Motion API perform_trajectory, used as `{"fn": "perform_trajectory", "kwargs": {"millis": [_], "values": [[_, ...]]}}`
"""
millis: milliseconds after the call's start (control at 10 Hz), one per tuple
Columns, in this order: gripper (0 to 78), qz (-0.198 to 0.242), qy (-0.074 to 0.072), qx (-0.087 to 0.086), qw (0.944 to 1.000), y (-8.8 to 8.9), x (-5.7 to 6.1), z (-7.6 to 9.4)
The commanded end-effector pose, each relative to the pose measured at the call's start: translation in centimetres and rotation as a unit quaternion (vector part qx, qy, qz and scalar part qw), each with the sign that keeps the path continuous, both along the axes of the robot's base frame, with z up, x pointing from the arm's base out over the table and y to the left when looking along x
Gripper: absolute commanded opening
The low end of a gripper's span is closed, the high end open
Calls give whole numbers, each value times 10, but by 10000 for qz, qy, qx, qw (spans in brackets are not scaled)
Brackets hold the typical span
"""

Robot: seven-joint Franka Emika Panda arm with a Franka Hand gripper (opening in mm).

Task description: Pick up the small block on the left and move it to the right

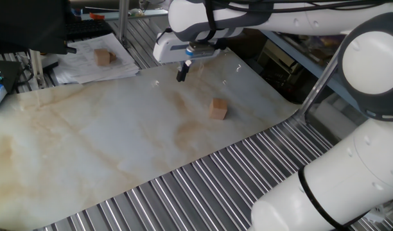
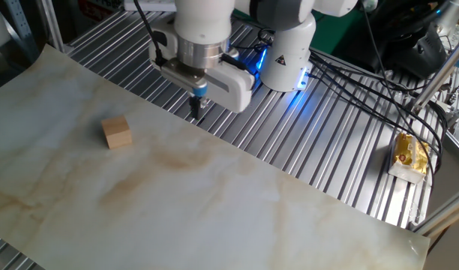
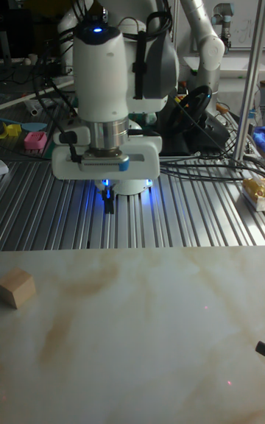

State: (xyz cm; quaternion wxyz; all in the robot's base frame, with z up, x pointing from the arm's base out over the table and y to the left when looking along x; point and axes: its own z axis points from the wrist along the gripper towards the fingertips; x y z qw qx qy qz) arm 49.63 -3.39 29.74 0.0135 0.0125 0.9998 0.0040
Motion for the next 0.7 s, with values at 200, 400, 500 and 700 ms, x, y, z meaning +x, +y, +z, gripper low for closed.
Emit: {"fn": "perform_trajectory", "kwargs": {"millis": [200, 400, 500, 700], "values": [[0, 170, -9, -2, 9999, -20, 5, 0], [0, 257, 26, -3, 9997, -31, 10, 3], [0, 262, 25, -2, 9997, -38, 13, 4], [0, 205, 7, -3, 9998, -40, 14, 4]]}}
